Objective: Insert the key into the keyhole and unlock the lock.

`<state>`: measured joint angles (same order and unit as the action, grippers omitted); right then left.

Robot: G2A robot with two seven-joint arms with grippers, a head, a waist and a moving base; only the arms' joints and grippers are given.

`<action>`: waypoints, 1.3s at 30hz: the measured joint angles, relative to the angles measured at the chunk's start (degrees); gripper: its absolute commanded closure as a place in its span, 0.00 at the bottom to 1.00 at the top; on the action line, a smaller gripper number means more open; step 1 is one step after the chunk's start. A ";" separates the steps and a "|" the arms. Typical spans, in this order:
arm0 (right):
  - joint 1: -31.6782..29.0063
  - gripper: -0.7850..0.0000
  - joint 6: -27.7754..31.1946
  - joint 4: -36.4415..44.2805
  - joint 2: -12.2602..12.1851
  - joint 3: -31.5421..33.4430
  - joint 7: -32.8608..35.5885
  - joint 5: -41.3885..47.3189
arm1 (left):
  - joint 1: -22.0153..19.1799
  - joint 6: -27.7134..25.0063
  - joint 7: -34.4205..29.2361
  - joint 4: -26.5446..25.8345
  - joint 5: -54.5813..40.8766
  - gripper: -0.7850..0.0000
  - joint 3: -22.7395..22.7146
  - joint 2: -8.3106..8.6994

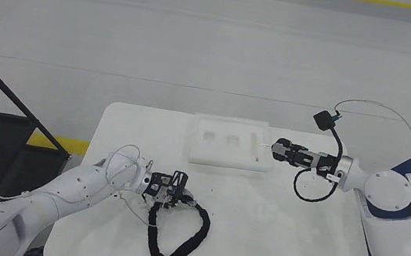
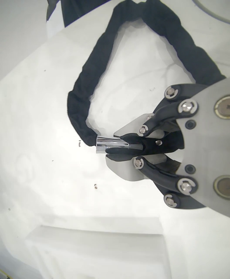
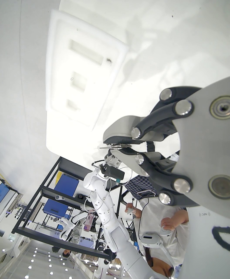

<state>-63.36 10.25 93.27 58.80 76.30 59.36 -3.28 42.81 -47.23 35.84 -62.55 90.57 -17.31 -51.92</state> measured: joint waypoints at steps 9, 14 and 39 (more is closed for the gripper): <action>0.00 1.00 0.00 0.00 0.00 0.00 0.00 0.00 | -0.48 -2.43 6.10 -4.31 -3.53 1.00 -3.85 0.44; -1.59 1.00 -1.71 2.04 -0.25 -0.53 1.61 -0.94 | -1.52 -3.56 8.19 -7.06 -5.25 1.00 -5.53 -0.20; -18.57 1.00 -7.73 29.08 -3.58 14.46 11.92 5.09 | -3.56 -5.37 15.25 -11.42 -8.11 1.00 -7.95 -5.72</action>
<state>-81.93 2.52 122.35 55.22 90.76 71.28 1.81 39.25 -52.61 51.09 -73.97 82.45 -25.27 -57.65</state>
